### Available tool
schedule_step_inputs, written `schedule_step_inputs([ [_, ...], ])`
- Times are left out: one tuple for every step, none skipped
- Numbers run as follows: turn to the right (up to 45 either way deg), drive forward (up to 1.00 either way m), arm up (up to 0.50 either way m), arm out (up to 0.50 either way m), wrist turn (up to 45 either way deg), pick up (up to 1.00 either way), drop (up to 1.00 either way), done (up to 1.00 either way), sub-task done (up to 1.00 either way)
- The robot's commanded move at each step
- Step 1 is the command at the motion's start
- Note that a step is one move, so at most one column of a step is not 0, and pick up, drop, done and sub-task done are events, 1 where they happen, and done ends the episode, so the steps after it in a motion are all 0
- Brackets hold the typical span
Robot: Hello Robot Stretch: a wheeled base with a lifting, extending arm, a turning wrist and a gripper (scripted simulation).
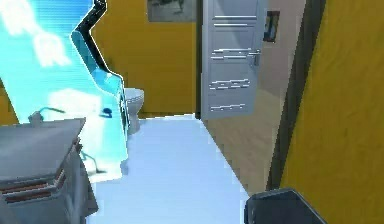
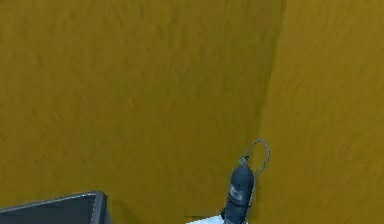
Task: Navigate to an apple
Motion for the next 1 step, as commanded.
schedule_step_inputs([
  [-21.0, 0.00, 0.00, 0.00, 0.0, 0.00, 0.00, 0.00, 0.00],
])
